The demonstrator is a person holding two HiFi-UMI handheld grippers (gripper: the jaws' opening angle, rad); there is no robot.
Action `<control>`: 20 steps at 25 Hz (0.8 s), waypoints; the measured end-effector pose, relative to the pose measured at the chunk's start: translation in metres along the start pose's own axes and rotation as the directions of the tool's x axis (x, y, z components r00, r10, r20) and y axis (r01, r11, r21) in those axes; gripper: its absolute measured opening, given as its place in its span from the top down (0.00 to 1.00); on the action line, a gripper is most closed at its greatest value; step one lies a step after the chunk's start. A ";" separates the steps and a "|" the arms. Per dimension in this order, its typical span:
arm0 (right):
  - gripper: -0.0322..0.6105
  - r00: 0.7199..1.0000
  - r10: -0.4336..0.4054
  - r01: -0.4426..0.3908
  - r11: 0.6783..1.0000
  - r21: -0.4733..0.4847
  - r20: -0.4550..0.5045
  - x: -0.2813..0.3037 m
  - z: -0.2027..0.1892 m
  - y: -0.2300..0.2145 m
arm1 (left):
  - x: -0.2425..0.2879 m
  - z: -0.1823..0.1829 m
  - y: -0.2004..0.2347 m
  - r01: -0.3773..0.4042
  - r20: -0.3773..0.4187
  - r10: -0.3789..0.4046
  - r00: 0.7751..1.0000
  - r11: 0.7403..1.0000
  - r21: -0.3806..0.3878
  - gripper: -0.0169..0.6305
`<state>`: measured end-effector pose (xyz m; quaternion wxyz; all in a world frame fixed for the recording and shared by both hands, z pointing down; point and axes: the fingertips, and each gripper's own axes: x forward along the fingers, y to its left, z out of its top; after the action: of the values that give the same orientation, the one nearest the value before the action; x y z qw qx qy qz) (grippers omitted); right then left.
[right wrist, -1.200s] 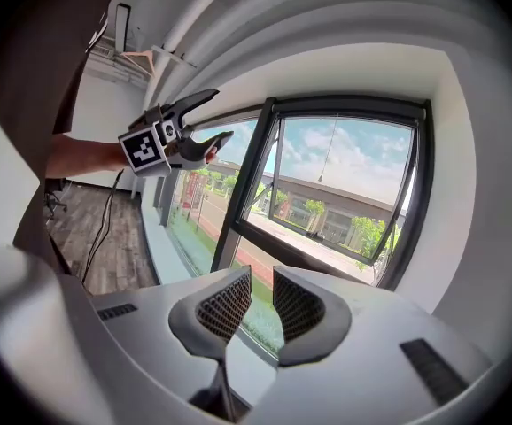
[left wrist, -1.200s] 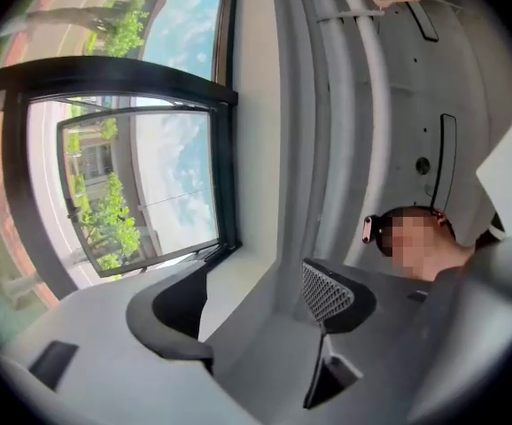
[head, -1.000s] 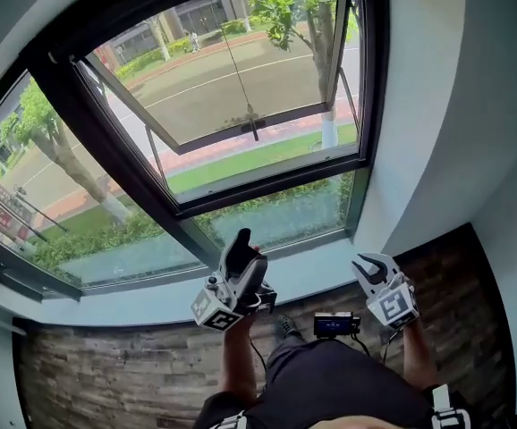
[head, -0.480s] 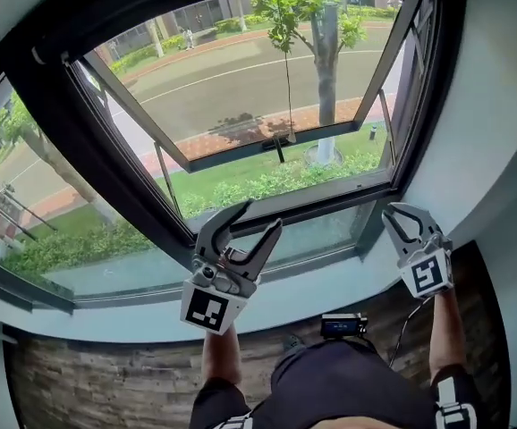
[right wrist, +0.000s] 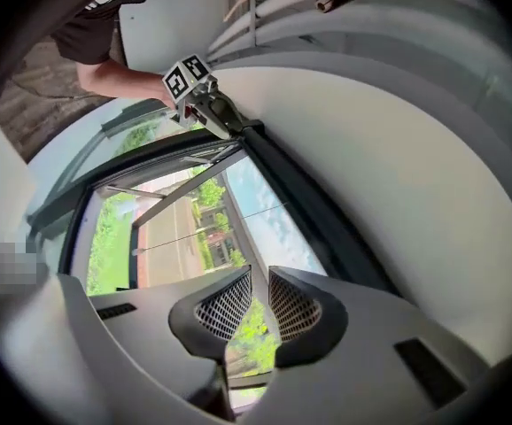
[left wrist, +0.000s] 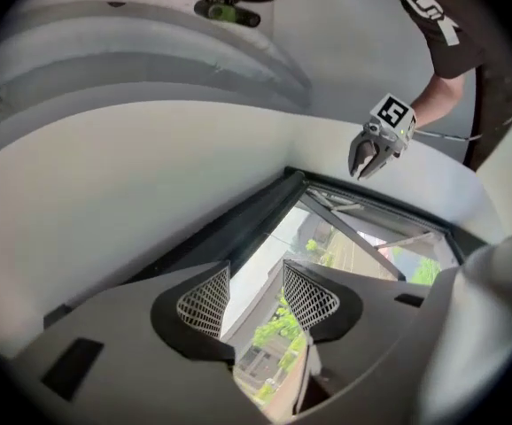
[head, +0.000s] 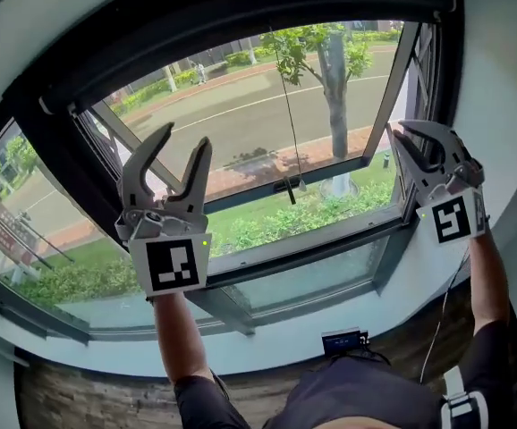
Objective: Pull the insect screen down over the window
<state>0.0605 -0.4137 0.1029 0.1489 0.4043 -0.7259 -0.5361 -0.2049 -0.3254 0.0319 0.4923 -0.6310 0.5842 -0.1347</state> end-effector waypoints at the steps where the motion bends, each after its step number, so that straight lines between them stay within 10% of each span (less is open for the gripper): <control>1: 0.86 0.999 -0.029 0.030 0.999 -0.019 0.036 0.013 0.013 -0.024 | 0.015 0.002 0.015 -0.009 -0.048 0.011 0.999 0.999 0.051 0.66; 7: 0.86 0.998 -0.035 0.046 0.980 -0.193 0.057 0.078 0.065 -0.105 | 0.081 0.001 0.054 0.080 -0.259 0.035 0.965 0.904 0.419 0.69; 20: 0.86 0.998 0.058 -0.053 0.962 -0.267 0.009 0.162 0.042 -0.119 | 0.171 0.001 0.027 0.158 -0.355 -0.019 0.935 0.916 0.368 0.80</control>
<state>-0.0177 -0.5185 -0.0547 0.2107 0.3556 -0.6594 -0.6280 -0.1724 -0.4688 -0.0584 0.4918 -0.5128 0.5929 -0.3789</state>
